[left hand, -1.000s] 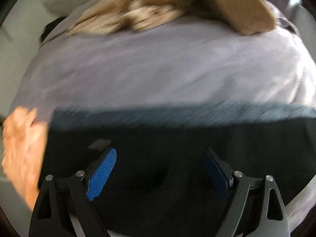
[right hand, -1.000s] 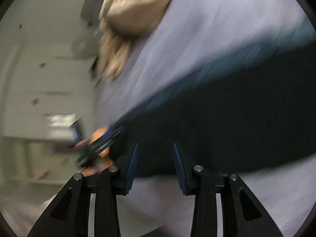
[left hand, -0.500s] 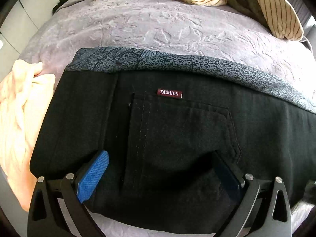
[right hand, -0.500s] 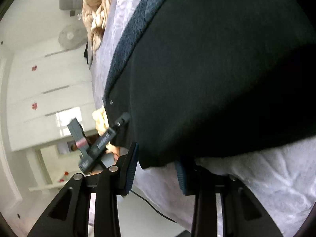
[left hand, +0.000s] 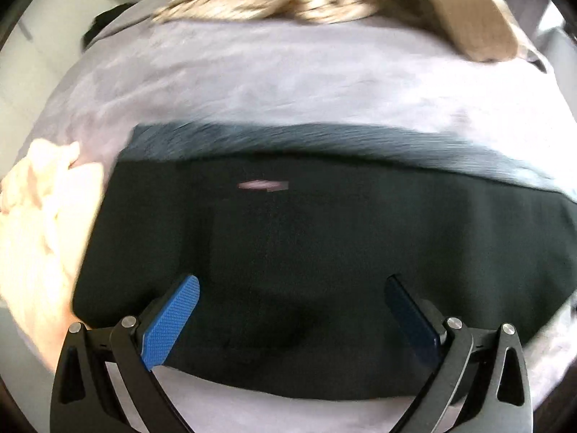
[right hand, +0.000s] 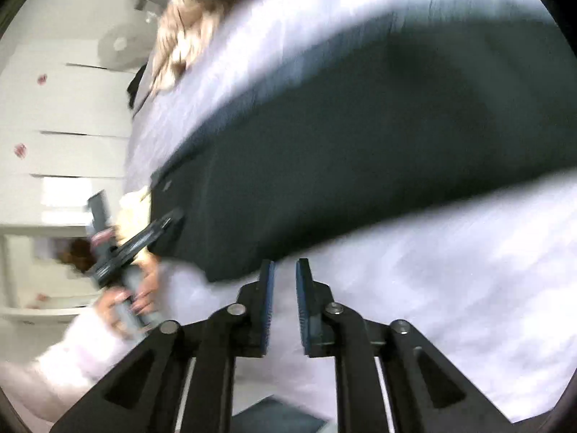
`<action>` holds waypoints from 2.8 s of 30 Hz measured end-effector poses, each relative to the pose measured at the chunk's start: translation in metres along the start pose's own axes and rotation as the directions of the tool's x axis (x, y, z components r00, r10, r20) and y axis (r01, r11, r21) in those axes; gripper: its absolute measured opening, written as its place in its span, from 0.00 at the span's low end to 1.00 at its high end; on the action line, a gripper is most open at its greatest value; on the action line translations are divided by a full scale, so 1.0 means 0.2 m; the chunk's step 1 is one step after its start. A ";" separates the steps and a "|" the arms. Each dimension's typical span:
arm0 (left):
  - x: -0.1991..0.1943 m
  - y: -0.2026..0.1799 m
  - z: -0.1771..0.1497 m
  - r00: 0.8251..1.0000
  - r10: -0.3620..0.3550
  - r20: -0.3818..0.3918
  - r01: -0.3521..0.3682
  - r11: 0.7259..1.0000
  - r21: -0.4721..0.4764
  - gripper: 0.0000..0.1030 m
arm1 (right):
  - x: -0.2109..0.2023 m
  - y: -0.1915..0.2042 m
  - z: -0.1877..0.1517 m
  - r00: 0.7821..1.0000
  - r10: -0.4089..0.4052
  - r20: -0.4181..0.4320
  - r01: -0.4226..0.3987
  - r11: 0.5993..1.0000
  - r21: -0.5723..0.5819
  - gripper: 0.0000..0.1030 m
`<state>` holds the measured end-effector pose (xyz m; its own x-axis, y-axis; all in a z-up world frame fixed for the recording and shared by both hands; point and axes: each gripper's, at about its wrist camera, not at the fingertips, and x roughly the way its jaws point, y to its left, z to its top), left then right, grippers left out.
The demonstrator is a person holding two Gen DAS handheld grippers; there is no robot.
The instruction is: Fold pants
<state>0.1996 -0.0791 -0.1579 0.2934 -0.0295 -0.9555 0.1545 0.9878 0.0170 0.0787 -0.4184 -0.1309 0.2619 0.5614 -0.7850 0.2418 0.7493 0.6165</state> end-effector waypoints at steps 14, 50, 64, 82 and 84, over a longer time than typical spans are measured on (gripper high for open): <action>0.04 -0.49 0.06 0.999 0.014 -0.042 -0.007 0.983 0.183 1.00 | -0.49 -0.58 0.05 0.962 -0.103 0.254 0.025 0.956 0.293 0.24; 0.41 -1.32 0.57 0.995 -0.007 -0.098 0.026 0.980 0.198 1.00 | -0.72 -0.89 0.27 0.944 -0.215 0.251 0.158 0.961 0.228 0.28; 0.15 -1.28 0.14 0.985 -0.045 -0.166 0.077 0.979 0.189 1.00 | -0.66 -0.99 0.17 0.971 -0.141 0.195 0.083 0.957 0.278 0.36; -0.17 -1.34 0.04 0.990 0.033 -0.139 0.004 0.965 0.263 1.00 | -0.68 -0.82 -0.04 0.997 0.024 0.069 -0.042 0.963 0.265 1.00; -0.19 -1.34 0.06 0.992 0.035 -0.125 0.000 0.963 0.268 1.00 | -0.68 -0.80 -0.04 0.998 0.017 0.065 -0.033 0.968 0.250 1.00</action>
<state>0.1592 -0.3439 -0.1223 0.1788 0.0239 -0.9836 0.4017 0.9108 0.0952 -0.0033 -0.6122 -0.1231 0.3264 0.5500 -0.7688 0.4593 0.6185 0.6375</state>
